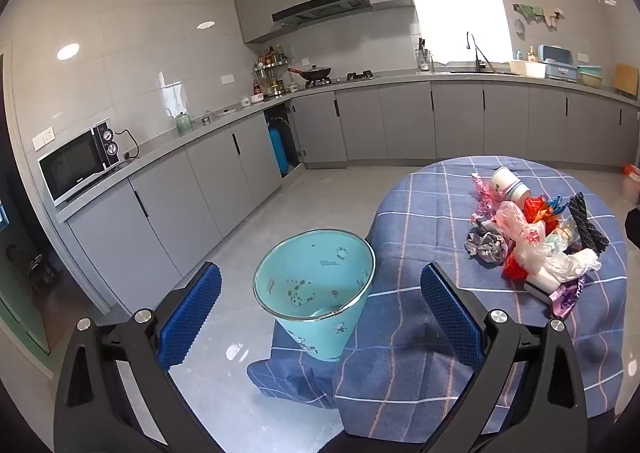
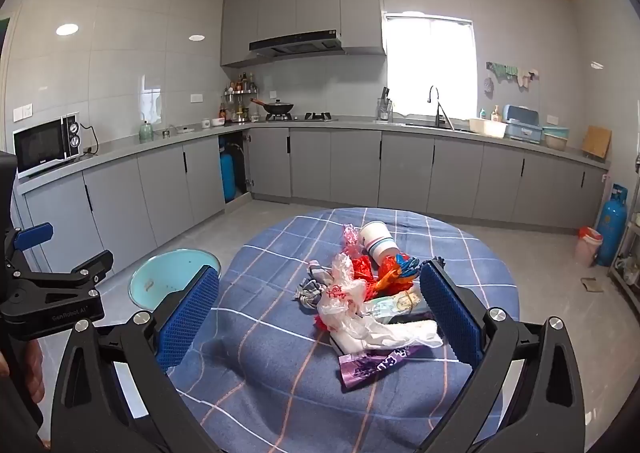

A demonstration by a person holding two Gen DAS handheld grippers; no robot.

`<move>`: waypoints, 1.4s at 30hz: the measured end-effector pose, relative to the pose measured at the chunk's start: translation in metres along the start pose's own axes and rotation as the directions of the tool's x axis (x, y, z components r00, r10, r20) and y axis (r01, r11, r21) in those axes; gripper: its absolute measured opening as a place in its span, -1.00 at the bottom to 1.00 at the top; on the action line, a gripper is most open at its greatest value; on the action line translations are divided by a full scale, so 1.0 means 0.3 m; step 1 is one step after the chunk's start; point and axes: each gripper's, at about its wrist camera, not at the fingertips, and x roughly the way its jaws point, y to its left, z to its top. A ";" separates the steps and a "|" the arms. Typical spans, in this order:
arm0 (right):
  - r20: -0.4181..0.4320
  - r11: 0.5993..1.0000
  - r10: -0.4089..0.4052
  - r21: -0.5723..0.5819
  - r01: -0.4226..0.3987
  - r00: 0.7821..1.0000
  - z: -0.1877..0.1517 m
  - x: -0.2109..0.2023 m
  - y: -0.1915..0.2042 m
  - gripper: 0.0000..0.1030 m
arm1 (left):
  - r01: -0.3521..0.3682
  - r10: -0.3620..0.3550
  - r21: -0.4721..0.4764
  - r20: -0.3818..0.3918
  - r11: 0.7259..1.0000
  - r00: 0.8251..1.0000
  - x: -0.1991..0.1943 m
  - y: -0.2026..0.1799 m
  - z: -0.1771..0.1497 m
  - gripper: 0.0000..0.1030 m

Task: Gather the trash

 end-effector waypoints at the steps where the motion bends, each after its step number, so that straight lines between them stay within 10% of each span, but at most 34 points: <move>1: -0.003 1.000 -0.001 -0.002 0.001 1.000 0.000 0.001 0.001 0.91 | -0.001 0.001 0.000 0.001 1.000 1.000 0.000 -0.001 0.001 0.90; 42: -0.009 1.000 -0.002 0.010 0.002 1.000 -0.004 0.010 -0.002 0.91 | 0.004 -0.003 -0.019 0.017 1.000 1.000 -0.018 0.023 0.011 0.90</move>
